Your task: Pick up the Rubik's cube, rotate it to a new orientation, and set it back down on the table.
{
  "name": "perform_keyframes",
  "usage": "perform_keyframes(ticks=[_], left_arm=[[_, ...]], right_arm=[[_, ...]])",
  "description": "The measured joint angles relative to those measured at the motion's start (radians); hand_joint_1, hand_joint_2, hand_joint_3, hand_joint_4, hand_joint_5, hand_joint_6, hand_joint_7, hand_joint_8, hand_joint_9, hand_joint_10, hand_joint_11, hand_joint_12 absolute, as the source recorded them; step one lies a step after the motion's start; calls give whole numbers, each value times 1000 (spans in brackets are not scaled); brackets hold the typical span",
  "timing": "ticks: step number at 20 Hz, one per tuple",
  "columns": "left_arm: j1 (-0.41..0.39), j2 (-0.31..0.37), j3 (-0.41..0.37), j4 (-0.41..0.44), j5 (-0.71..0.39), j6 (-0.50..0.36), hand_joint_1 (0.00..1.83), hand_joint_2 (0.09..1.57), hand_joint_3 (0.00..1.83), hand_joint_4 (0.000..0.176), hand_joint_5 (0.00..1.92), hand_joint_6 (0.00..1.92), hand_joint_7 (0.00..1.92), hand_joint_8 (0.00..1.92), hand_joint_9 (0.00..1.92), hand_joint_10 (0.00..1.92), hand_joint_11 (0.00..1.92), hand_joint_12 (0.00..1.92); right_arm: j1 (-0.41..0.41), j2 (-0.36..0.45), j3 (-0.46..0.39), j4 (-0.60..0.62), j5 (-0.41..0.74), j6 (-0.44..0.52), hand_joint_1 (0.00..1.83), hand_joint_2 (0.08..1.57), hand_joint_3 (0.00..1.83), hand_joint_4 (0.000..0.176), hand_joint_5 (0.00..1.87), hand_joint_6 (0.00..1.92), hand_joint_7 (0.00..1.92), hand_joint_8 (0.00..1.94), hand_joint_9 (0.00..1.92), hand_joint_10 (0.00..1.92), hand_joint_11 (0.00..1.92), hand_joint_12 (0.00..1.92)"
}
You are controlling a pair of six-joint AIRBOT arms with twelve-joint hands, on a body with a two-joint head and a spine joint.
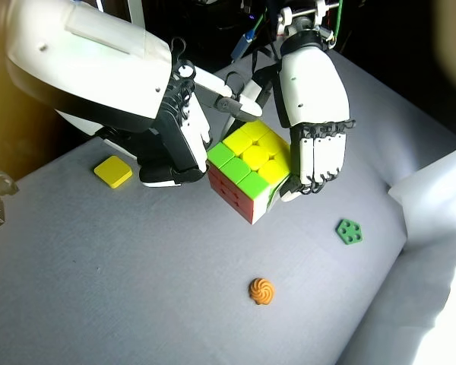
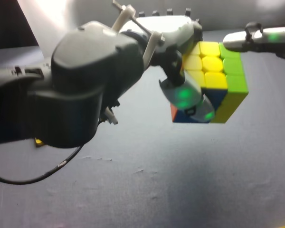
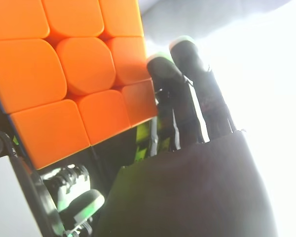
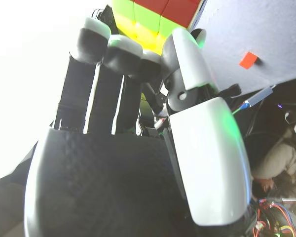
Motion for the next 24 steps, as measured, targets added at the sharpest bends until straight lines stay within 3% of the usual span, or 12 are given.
perform_keyframes(ticks=[2,4,5,8,10,11,14,15,19,21,22,24], left_arm=[[26,0,6,42,33,-36,1104,1322,0,0,676,1472,573,1705,415,1921,407,1921],[54,0,17,103,74,-90,1060,1355,14,21,589,1616,538,1730,378,1919,387,1921],[66,0,17,128,79,-113,1075,1358,12,0,621,1539,500,1818,358,1921,381,1921],[106,0,23,206,95,-193,1040,1394,14,7,554,1725,454,1793,274,1921,277,1921],[127,7,23,261,103,-238,1109,1330,0,0,684,1530,546,1665,347,1921,336,1921],[133,8,26,272,105,-247,1123,1334,0,0,712,1474,492,1747,326,1921,350,1921],[164,12,35,307,110,-284,1111,1335,0,0,697,1491,512,1747,392,1921,398,1921],[170,13,35,315,110,-292,1229,1351,18,0,601,1605,513,1732,432,1883,386,1921],[171,13,38,325,113,-297,1134,1304,4,0,732,1401,558,1699,446,1885,422,1921],[171,14,40,325,113,-298,1175,1250,0,0,846,1169,656,1605,531,1757,456,1921],[171,18,40,325,113,-298,1188,1251,0,0,855,1155,622,1663,481,1852,443,1921],[173,18,42,326,111,-299,1289,1254,8,0,793,1231,653,1561,586,1721,517,1905]], right_arm=[[-3,1,0,0,0,0,1249,1225,0,0,0,0,765,1929,890,1921,842,1921],[-11,3,0,7,-5,0,1261,1219,0,0,0,0,819,1922,930,1921,875,1921],[-11,5,0,5,-1,0,1248,1230,2,0,0,0,822,1912,931,1921,865,1921],[-14,5,0,3,-5,0,1230,1245,3,0,0,0,892,1854,973,1921,890,1921],[-18,5,0,4,-4,0,1264,1226,0,0,0,0,873,1888,960,1921,886,1921],[-18,5,0,4,-4,0,1273,1221,0,0,0,0,878,1900,978,1921,905,1921],[-18,5,0,4,-5,-1,1273,1225,0,0,0,0,881,1914,1005,1921,952,1921],[-18,5,0,3,-5,-1,1271,1223,0,0,0,0,863,1924,985,1921,932,1921],[-18,5,0,4,-5,-3,1279,1200,0,0,0,0,842,1941,970,1921,926,1921],[-18,5,0,4,-5,-6,1276,1193,0,0,0,0,875,1941,996,1921,956,1921],[-18,5,0,4,-5,-6,1256,1204,0,0,0,0,870,1941,990,1921,943,1921],[-18,5,0,4,-5,-7,1270,1195,0,0,0,0,881,1941,998,1921,944,1921]])
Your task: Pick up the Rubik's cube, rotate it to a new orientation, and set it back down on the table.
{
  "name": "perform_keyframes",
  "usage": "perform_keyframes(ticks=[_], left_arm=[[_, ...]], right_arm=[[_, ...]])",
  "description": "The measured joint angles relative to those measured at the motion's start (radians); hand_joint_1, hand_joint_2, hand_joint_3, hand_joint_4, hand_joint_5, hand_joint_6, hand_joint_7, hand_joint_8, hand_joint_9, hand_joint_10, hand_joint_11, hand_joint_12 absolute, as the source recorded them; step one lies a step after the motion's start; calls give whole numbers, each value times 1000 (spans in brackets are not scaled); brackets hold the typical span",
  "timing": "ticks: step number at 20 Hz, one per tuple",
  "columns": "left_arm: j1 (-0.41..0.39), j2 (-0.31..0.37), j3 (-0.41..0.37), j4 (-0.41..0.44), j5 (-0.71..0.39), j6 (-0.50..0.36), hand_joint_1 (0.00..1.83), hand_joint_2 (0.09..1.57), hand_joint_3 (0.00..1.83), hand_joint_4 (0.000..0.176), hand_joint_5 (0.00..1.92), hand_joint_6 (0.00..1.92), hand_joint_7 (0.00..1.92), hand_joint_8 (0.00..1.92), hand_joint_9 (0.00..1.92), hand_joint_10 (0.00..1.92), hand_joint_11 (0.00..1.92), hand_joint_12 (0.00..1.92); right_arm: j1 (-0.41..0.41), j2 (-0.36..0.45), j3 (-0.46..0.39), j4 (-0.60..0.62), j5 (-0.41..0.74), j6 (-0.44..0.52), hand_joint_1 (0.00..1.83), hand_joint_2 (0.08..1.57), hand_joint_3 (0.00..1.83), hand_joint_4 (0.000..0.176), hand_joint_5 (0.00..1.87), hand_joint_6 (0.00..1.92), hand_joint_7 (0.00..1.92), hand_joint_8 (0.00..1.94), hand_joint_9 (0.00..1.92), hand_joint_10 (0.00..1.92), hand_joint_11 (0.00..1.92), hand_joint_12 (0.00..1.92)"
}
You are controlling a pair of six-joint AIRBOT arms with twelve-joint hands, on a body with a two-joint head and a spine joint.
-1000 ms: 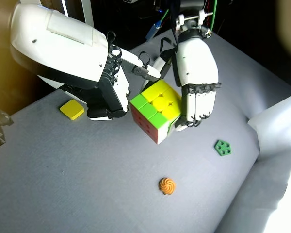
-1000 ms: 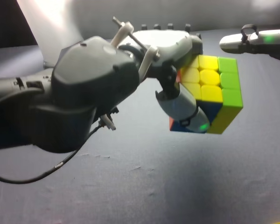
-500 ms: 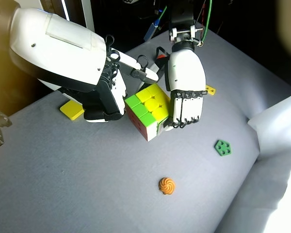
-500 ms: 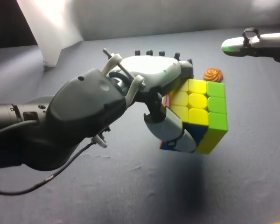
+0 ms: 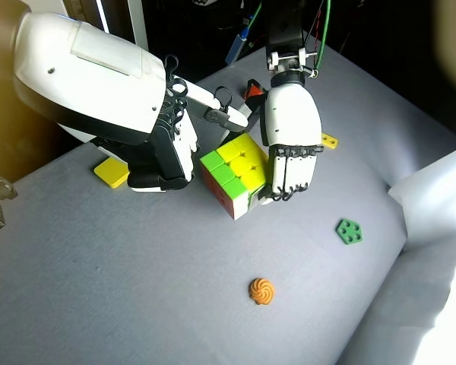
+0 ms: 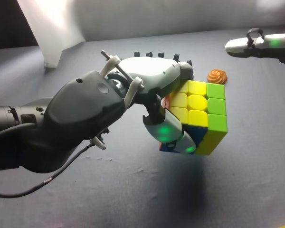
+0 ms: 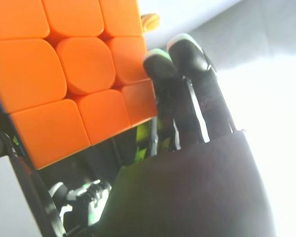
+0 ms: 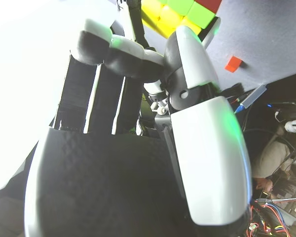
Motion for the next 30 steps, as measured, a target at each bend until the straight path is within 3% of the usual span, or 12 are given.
perform_keyframes(ticks=[3,5,6,9,11,14,19,20,21,22,24,30], left_arm=[[0,0,0,5,7,-2,1169,1260,3,0,834,1238,590,1636,431,1832,405,1920],[0,0,0,6,8,-3,1198,1228,0,0,900,1141,648,1561,484,1830,456,1921],[0,0,0,6,8,-3,1301,1234,7,0,842,1220,665,1510,602,1661,506,1891],[0,0,0,6,9,-3,1328,1241,0,0,835,1232,640,1516,644,1599,517,1787],[0,0,0,6,9,-3,1210,1224,0,0,937,1007,608,1624,437,1653,339,1835],[0,0,0,6,12,-3,1230,1174,0,0,1039,818,688,1499,500,1303,280,1538],[0,0,-1,6,15,-3,1184,1225,3,0,889,1124,631,1525,433,1247,230,1579],[0,0,-1,6,15,-3,1176,1252,1,0,849,1154,585,1624,365,1358,182,1673],[0,0,-1,6,15,-3,1061,1204,1,0,793,1272,459,1306,364,1465,181,1782],[0,0,-2,6,14,-3,1033,1089,0,0,601,1067,485,1190,378,1401,169,1738],[0,0,-3,6,15,-3,948,1082,0,0,563,961,496,1100,370,1336,130,1694],[0,0,-4,6,15,-3,925,1092,3,0,453,1054,389,1190,311,1398,110,1714]], right_arm=[[0,0,0,0,0,0,1244,1223,4,0,0,0,841,1941,977,1921,942,1921],[0,0,0,0,0,0,1253,1214,0,0,0,0,858,1941,980,1921,934,1921],[0,0,0,0,0,-1,1264,1208,0,0,0,0,856,1924,993,1921,945,1921],[0,0,0,0,0,-3,1262,1202,0,0,0,0,862,1938,983,1921,940,1921],[0,0,0,0,0,-3,1275,1192,0,0,0,0,897,1935,1008,1921,955,1921],[0,0,0,0,0,-4,1272,1202,1,0,0,0,859,1941,979,1921,935,1921],[0,0,0,0,0,-6,1287,1184,0,0,0,0,871,1941,1006,1921,956,1921],[0,0,0,0,0,-6,1307,1174,0,0,0,0,881,1941,1012,1921,968,1921],[0,0,0,0,0,-7,1296,1177,0,0,0,0,864,1941,988,1921,956,1921],[0,0,0,0,0,-7,1298,1179,0,0,0,0,870,1936,991,1921,948,1921],[0,0,0,0,0,-8,1300,1178,0,0,0,0,872,1940,990,1921,943,1921],[0,0,0,0,-2,-19,1279,1188,4,0,0,0,864,1939,985,1921,933,1921]])
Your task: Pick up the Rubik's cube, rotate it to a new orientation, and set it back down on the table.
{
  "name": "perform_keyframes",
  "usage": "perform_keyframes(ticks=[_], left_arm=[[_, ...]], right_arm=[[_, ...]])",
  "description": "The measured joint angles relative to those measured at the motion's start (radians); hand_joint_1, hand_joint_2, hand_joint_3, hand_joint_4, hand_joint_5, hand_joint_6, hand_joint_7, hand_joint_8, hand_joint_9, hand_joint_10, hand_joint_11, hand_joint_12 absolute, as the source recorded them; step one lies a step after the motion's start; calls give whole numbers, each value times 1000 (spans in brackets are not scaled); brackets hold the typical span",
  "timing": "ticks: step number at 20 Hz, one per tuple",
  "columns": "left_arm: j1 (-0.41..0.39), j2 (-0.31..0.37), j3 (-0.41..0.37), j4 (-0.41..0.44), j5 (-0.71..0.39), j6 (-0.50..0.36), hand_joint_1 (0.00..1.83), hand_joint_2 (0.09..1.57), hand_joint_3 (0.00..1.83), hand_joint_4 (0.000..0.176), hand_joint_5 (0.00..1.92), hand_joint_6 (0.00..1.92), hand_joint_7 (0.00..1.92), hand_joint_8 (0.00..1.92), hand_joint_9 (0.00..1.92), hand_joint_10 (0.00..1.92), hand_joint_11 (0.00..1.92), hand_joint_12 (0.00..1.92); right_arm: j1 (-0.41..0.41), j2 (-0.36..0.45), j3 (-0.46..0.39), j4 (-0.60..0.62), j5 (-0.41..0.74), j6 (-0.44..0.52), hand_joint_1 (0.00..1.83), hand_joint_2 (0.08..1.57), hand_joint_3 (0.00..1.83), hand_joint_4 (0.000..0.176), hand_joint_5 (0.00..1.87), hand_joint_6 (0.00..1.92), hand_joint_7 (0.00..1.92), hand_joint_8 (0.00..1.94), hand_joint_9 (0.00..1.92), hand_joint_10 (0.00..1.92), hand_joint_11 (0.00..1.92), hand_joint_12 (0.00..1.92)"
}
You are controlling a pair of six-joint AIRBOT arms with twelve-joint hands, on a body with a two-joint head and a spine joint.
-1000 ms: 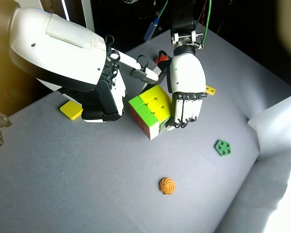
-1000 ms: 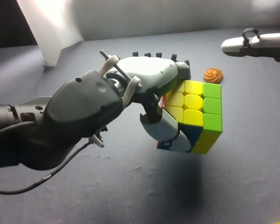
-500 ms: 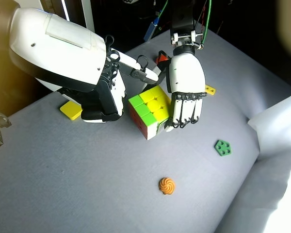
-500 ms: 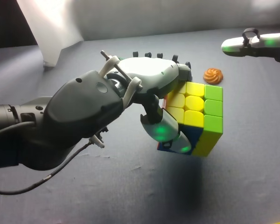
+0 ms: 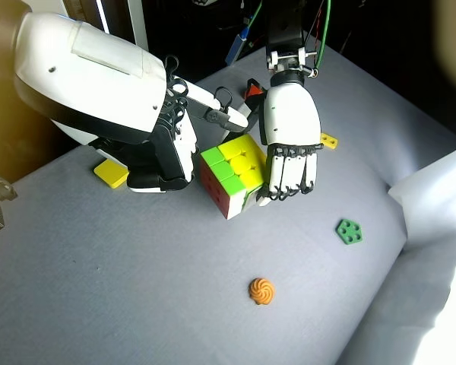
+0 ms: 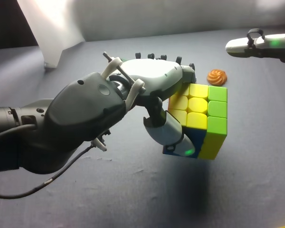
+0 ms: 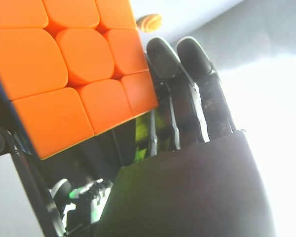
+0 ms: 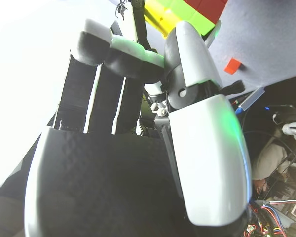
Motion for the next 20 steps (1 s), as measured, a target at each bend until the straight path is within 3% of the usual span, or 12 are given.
perform_keyframes(ticks=[1,4,5,6,7,8,9,10,13,16,18,20], left_arm=[[0,0,0,0,0,0,899,1091,0,0,510,936,448,1083,347,1301,90,1666],[0,0,0,0,2,0,748,1102,0,0,437,890,349,1121,258,1335,21,1681],[0,1,0,0,3,0,755,1089,0,0,438,881,349,1118,261,1336,40,1690],[0,2,-1,0,4,0,824,1067,0,0,399,711,357,970,247,1213,7,1639],[0,2,-1,1,3,0,744,1091,1,0,383,523,367,735,241,982,1,1450],[0,2,-1,0,4,0,590,1118,2,0,289,196,270,224,102,457,0,873],[0,2,-2,0,5,-1,572,1118,1,0,152,93,135,85,48,164,0,462],[-1,4,-4,3,6,-8,586,1132,4,0,103,50,86,35,22,79,0,257],[-4,4,-4,5,5,-9,536,1157,4,0,204,45,181,23,116,58,0,428],[-6,4,-4,4,6,-11,506,1160,0,0,194,15,150,4,92,20,0,212],[-6,4,-4,5,2,-11,560,1146,0,0,218,14,194,11,137,26,0,321],[-6,4,-4,4,2,-11,431,1149,0,0,221,4,145,0,71,1,0,119]], right_arm=[[0,0,0,0,0,-1,1266,1196,5,0,0,0,842,1941,968,1921,925,1921],[0,0,0,0,0,-3,1288,1186,0,0,0,0,859,1941,976,1921,932,1921],[0,0,0,0,0,-3,1293,1182,0,0,0,0,871,1941,983,1921,937,1921],[0,0,0,0,0,-3,1278,1193,2,0,0,0,868,1933,979,1921,923,1921],[0,0,0,0,0,-3,1254,1202,3,0,0,0,874,1884,975,1921,908,1921],[0,0,0,0,0,-4,1264,1197,0,0,0,0,867,1901,980,1921,928,1921],[0,0,0,0,0,-4,1257,1202,1,0,0,0,840,1927,949,1921,909,1921],[0,0,0,0,0,-6,1264,1203,1,0,0,0,837,1930,950,1921,914,1921],[0,0,0,0,-1,-7,1267,1202,1,0,0,0,844,1853,931,1921,871,1921],[0,0,0,0,-1,-7,1247,1194,0,0,0,0,896,1801,969,1921,884,1921],[0,0,0,0,-1,-8,1257,1188,0,0,0,0,873,1870,971,1921,891,1921],[0,0,0,0,-2,-8,1245,1198,1,0,0,0,853,1861,957,1921,905,1921]])
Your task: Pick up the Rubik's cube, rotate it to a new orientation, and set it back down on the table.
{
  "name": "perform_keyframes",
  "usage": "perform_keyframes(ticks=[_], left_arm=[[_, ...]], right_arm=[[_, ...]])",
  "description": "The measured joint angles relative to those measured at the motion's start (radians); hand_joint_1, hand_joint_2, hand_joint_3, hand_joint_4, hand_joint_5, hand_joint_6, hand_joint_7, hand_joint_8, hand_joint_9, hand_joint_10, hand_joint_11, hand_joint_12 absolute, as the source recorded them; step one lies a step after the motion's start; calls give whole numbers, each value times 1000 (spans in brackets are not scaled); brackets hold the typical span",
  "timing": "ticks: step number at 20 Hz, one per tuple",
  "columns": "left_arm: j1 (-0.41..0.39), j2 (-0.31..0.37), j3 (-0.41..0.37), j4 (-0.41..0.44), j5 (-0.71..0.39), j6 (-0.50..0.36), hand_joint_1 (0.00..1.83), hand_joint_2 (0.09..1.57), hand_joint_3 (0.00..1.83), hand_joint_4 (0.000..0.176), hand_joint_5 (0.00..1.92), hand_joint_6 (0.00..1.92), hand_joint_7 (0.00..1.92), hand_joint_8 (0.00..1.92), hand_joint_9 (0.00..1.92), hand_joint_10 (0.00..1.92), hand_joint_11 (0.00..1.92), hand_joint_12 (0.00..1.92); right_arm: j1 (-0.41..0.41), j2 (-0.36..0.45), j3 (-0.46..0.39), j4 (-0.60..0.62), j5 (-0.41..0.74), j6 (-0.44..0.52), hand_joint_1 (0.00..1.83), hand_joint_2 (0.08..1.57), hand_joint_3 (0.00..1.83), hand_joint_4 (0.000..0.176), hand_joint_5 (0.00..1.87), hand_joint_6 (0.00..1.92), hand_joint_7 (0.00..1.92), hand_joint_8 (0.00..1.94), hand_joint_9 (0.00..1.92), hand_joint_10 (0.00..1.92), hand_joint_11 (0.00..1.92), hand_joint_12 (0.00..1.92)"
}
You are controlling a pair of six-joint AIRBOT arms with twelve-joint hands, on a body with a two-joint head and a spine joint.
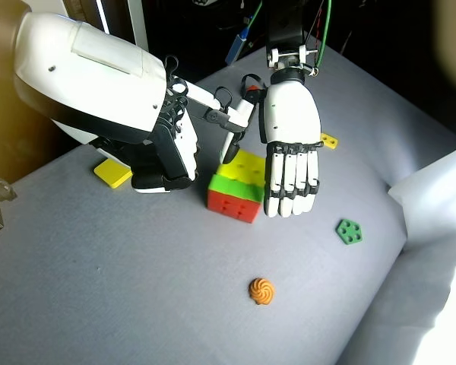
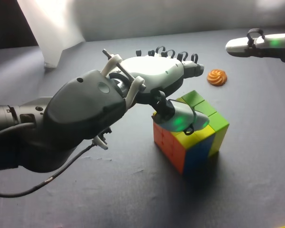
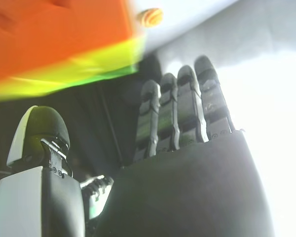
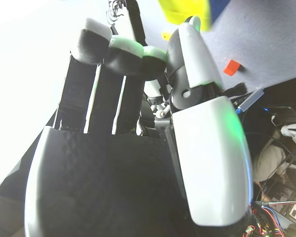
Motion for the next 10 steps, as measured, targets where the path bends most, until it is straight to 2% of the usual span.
perform_keyframes(ticks=[1,2,3,4,5,6,7,9,10], left_arm=[[0,0,0,0,0,0,442,1150,0,0,180,3,125,0,53,1,0,23],[0,2,-2,1,0,0,354,1163,5,0,143,3,101,1,33,0,0,4],[0,6,-8,1,0,0,213,1192,3,0,203,11,198,8,117,19,21,23],[-1,7,-7,3,3,0,171,1187,2,0,239,6,229,3,153,6,3,123],[-5,9,-7,4,5,0,212,1178,0,0,269,7,270,6,196,11,0,232],[-8,16,-11,16,10,0,184,1180,1,0,226,2,246,1,190,6,0,246],[-16,26,-16,23,24,0,223,1177,0,0,161,0,156,0,107,0,0,99],[-28,51,-24,34,50,-1,170,1155,0,0,165,2,149,0,106,1,0,102],[-31,61,-26,43,61,0,90,1160,1,0,139,0,123,0,74,0,0,20]], right_arm=[[0,0,0,0,0,0,1263,1194,0,0,0,0,874,1823,957,1921,896,1921],[-3,0,0,2,-3,-1,1260,1197,1,0,0,0,879,1825,963,1921,903,1921],[-3,0,0,1,-2,-1,1280,1185,0,0,0,0,881,1858,971,1921,908,1921],[-3,0,0,0,-2,-2,1279,1183,0,0,0,0,861,1884,961,1921,901,1921],[-3,0,0,0,-4,-2,1278,1184,0,0,0,0,867,1861,970,1921,909,1921],[-3,0,0,0,-5,-2,1260,1197,3,0,0,0,856,1878,962,1921,904,1921],[-3,0,0,2,-5,-2,1269,1191,0,0,0,0,874,1858,969,1921,899,1921],[-3,0,0,1,-6,-2,1269,1194,0,0,0,0,877,1820,972,1921,895,1921],[-3,0,0,0,-5,-3,1268,1194,0,0,0,0,875,1819,971,1921,896,1921]])
